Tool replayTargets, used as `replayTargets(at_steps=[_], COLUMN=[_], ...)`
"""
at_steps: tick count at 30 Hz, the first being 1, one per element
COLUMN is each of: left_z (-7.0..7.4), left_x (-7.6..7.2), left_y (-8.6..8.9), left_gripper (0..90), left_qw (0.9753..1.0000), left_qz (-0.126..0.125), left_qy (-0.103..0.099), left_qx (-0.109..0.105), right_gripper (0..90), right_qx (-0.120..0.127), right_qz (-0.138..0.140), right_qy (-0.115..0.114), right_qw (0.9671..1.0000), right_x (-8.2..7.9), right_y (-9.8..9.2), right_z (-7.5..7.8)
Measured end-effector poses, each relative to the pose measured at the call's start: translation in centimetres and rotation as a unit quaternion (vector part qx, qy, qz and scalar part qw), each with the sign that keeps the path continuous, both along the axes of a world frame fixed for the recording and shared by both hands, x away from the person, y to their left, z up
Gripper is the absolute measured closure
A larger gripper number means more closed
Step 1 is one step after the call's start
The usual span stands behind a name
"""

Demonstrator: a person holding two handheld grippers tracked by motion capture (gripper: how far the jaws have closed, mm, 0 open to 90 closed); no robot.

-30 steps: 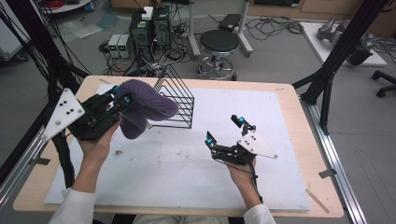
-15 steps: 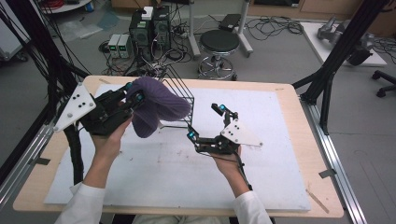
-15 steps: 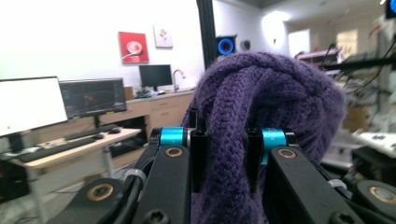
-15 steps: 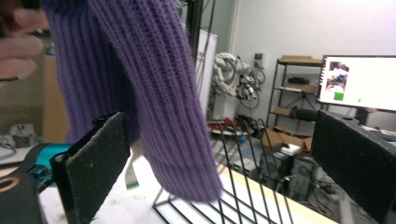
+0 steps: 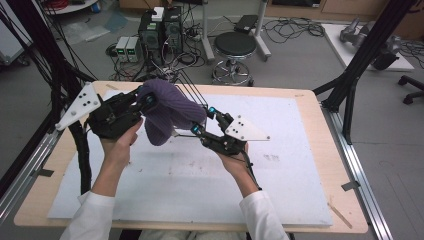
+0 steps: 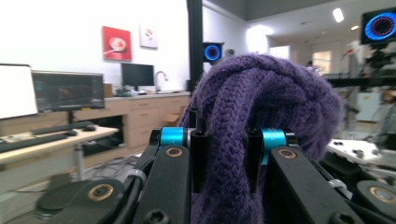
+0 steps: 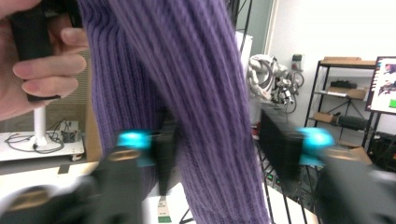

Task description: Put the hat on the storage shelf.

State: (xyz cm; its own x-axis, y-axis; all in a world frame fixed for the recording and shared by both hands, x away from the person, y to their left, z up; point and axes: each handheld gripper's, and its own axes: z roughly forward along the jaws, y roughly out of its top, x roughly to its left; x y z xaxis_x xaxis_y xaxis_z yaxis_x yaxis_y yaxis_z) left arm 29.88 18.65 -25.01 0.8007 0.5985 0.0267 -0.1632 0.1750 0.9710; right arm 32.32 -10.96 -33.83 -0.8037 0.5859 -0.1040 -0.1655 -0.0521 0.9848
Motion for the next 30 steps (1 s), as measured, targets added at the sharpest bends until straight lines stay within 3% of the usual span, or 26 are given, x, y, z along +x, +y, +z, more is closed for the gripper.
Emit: replayTargets(at_steps=[1, 2, 6, 8, 9, 10, 11, 13, 16, 23, 27, 30], left_z=[0.0, 0.1, 0.4, 0.6, 0.6, 1.0, 1.0, 1.4, 1.7, 3.8, 5.4, 6.2], left_x=[0.2, 0.4, 1.3, 2.1, 2.1, 2.8, 2.8, 3.6, 4.1, 6.2, 7.2, 7.6], left_y=[0.3, 0.6, 1.9, 2.8, 2.8, 3.4, 3.4, 3.8, 3.7, 3.6, 2.9, 2.6], left_gripper=[79.2, 79.2, 79.1, 78.7, 78.7, 78.7, 78.8, 78.9, 78.9, 78.9, 78.9, 78.8], left_qw=[1.0, 1.0, 0.9996, 0.999, 0.999, 0.997, 0.997, 0.993, 0.9925, 0.9918, 0.989, 0.9887], left_qz=[-0.002, -0.006, -0.021, -0.007, -0.007, 0.003, 0.003, 0.024, 0.032, 0.058, 0.094, 0.105], left_qy=[0.0, 0.0, 0.015, 0.009, 0.009, 0.004, 0.004, -0.003, -0.007, -0.011, 0.003, 0.005], left_qx=[0.0, 0.004, 0.013, 0.044, 0.044, 0.077, 0.077, 0.115, 0.118, 0.114, 0.114, 0.106], right_gripper=[61.1, 69.1, 78.4, 80.0, 80.8, 81.4, 81.9, 82.5, 82.8, 82.8, 82.7, 82.7], right_qx=[0.0, 0.0, -0.007, -0.013, -0.017, -0.021, -0.026, -0.026, -0.025, -0.014, 0.01, 0.031], right_qz=[0.0, 0.004, -0.008, -0.021, -0.027, -0.034, -0.044, -0.055, -0.067, -0.092, -0.109, -0.12], right_qy=[0.0, 0.005, 0.01, 0.01, 0.007, 0.006, 0.006, 0.008, 0.013, 0.027, 0.034, 0.049], right_qw=[1.0, 1.0, 0.9999, 0.9997, 0.9995, 0.9992, 0.9987, 0.9981, 0.9973, 0.9953, 0.9935, 0.9911], right_x=[0.0, 0.1, 0.4, 0.6, 0.7, 0.8, 0.9, 1.2, 1.6, 2.1, 2.8, 3.3], right_y=[0.0, -0.2, -0.9, -1.2, -1.3, -1.4, -1.5, -1.7, -1.4, -0.1, 0.6, 1.0], right_z=[0.0, 0.6, 2.1, 2.9, 3.3, 3.5, 3.9, 4.4, 4.6, 4.9, 5.7, 6.3])
